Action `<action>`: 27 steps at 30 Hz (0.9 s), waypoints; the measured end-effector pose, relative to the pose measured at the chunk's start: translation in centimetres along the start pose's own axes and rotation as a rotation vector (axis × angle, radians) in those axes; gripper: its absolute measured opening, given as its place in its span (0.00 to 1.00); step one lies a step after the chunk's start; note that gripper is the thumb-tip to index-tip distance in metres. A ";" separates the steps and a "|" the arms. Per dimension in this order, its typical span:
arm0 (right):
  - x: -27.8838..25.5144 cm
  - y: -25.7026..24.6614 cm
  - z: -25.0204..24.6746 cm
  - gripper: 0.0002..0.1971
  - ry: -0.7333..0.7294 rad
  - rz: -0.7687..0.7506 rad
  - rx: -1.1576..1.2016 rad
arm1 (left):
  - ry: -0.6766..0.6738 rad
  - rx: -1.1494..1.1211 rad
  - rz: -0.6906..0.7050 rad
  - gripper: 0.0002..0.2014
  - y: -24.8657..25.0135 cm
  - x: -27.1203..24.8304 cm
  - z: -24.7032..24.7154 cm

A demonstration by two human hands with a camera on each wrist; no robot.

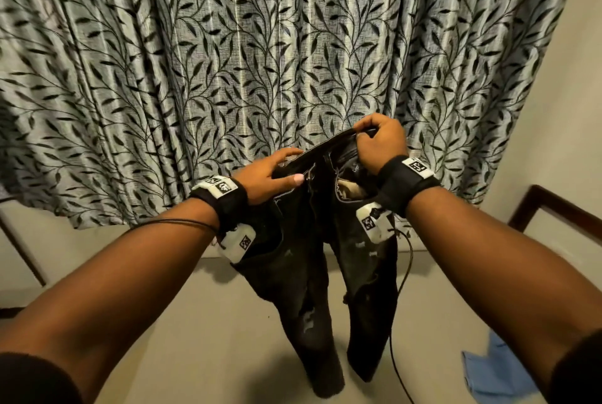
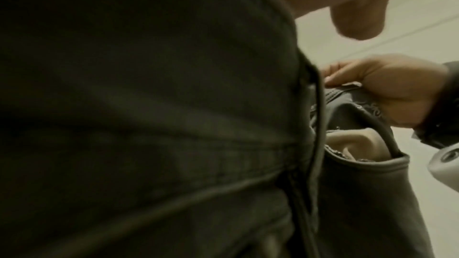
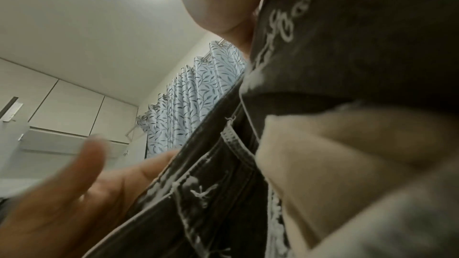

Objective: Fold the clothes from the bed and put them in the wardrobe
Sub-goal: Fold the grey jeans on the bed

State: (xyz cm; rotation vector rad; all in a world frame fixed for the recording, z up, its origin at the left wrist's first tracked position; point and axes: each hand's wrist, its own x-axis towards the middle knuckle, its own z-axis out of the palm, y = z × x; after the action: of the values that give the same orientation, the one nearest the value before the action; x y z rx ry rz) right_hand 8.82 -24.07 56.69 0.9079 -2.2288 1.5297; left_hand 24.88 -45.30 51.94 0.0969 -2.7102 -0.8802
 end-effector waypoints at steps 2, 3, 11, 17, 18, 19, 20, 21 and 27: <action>0.3 -0.1 -0.4 0.13 0.032 0.009 0.017 | -0.020 0.109 -0.126 0.45 -1.9 -1.2 -0.4; 0.4 -0.1 -0.7 0.14 0.042 0.015 0.023 | -0.055 0.233 -0.225 0.45 -3.1 -1.9 -0.7; 0.9 0.8 -2.7 0.09 0.029 0.026 -0.067 | 0.166 -0.212 -0.328 0.06 -8.2 -5.7 0.9; 3.5 -0.1 -4.6 0.05 0.129 0.131 -0.054 | 0.476 -0.817 -0.352 0.11 0.7 -2.9 -2.9; 3.9 -0.7 -4.0 0.04 0.133 0.144 -0.019 | 0.479 -0.882 -0.371 0.10 2.4 -1.7 -3.8; 4.1 -1.6 -3.1 0.06 0.121 0.149 0.018 | 0.468 -0.891 -0.369 0.09 4.0 -0.5 -4.5; 4.0 -2.5 -1.9 0.09 0.093 0.142 0.058 | 0.453 -0.856 -0.348 0.09 5.4 0.7 -5.0; 3.7 -3.4 -0.7 0.13 0.060 0.128 0.105 | 0.453 -0.791 -0.312 0.10 6.5 2.0 -4.9; 0.9 -6.1 3.7 0.13 -0.049 0.004 0.222 | 0.638 -0.159 -0.222 0.20 8.8 4.9 -2.3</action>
State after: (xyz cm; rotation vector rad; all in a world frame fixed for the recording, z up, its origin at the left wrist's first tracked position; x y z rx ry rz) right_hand 12.40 -29.20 60.19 1.0130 -2.1241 1.8023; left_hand 21.12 -40.20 60.10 0.5525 -2.0539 -0.9255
